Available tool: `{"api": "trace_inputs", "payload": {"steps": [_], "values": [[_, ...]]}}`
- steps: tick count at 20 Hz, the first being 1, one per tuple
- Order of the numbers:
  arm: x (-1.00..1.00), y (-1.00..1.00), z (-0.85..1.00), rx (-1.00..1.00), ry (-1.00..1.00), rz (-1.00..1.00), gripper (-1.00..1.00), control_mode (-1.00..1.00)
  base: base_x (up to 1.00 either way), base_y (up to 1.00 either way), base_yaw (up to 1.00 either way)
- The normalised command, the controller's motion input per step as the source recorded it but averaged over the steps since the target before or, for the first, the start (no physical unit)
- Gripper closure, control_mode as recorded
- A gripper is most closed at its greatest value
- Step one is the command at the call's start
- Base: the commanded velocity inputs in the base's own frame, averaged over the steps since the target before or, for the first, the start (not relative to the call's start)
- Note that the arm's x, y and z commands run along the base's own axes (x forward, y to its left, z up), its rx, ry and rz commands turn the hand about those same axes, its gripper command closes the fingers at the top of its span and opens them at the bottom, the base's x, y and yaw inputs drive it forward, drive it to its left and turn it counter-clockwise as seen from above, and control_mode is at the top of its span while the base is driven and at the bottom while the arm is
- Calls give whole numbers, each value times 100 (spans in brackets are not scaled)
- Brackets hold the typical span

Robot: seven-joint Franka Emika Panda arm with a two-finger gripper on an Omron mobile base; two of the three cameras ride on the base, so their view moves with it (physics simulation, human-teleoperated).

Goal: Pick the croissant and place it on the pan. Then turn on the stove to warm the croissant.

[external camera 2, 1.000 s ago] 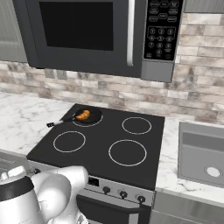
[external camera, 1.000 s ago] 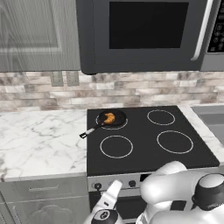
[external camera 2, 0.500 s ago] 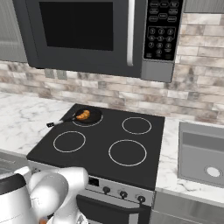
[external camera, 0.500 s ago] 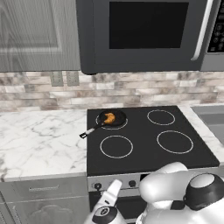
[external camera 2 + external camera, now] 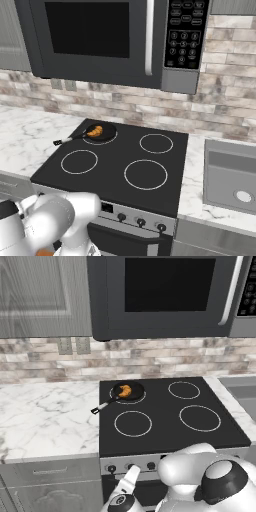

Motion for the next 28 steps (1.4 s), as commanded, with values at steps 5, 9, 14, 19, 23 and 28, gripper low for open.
{"api": "trace_inputs", "payload": {"steps": [5,9,14,19,23,28], "values": [[9,0,-13,0,0,0,-100,-100,0,0,0],[17,0,-11,0,0,0,-100,-100,0,0,0],[19,0,-11,0,0,0,-100,-100,0,0,0],[15,0,-14,0,0,0,-100,-100,0,0,0],[14,0,-16,0,0,0,-100,-100,0,0,0],[13,0,-18,0,0,0,-100,-100,0,0,0]]}}
